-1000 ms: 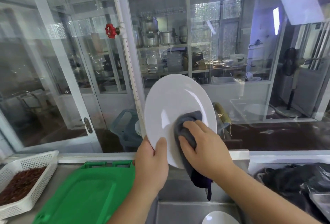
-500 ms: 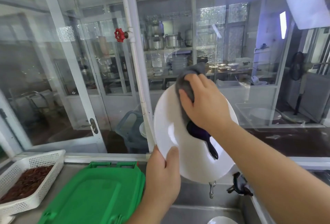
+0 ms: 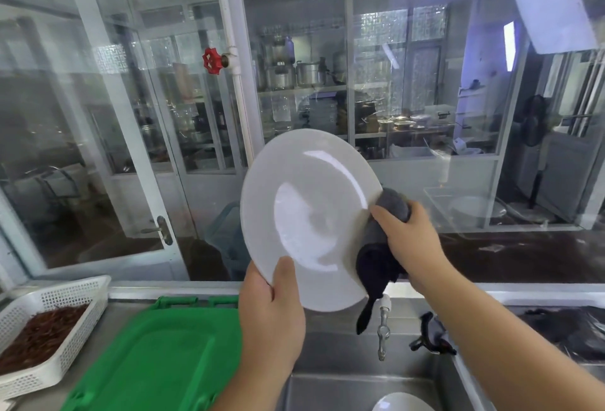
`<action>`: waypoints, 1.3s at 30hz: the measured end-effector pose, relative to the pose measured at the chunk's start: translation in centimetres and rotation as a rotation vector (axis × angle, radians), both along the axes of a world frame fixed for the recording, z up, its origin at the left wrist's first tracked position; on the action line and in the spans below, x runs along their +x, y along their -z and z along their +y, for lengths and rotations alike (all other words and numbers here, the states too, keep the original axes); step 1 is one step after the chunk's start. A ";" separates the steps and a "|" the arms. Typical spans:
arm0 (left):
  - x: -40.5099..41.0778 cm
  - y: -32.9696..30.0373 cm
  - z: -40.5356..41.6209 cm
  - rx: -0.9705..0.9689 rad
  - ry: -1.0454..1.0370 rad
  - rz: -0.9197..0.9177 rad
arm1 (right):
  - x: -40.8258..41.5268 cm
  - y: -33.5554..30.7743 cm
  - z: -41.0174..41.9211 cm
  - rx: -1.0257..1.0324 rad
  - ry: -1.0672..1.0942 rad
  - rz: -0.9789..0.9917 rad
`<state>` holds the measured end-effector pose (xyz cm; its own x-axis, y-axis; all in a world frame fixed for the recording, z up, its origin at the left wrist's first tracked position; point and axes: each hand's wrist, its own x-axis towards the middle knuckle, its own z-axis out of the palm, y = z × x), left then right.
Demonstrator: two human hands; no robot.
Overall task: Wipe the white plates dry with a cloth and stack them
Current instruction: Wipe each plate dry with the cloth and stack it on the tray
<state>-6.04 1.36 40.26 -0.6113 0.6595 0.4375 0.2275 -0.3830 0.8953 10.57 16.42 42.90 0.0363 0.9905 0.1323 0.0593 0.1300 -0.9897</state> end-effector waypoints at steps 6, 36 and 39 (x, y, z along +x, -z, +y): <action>0.2 -0.3 0.6 0.030 -0.020 -0.035 | -1.5 3.2 -3.4 -0.324 -0.323 0.604; -7.8 -6.1 3.4 -0.650 0.556 -0.121 | 3.7 7.3 -2.3 -0.473 -0.174 0.360; -8.0 -6.3 3.6 -0.788 0.599 -0.156 | 4.2 6.4 -2.4 -0.430 -0.184 0.275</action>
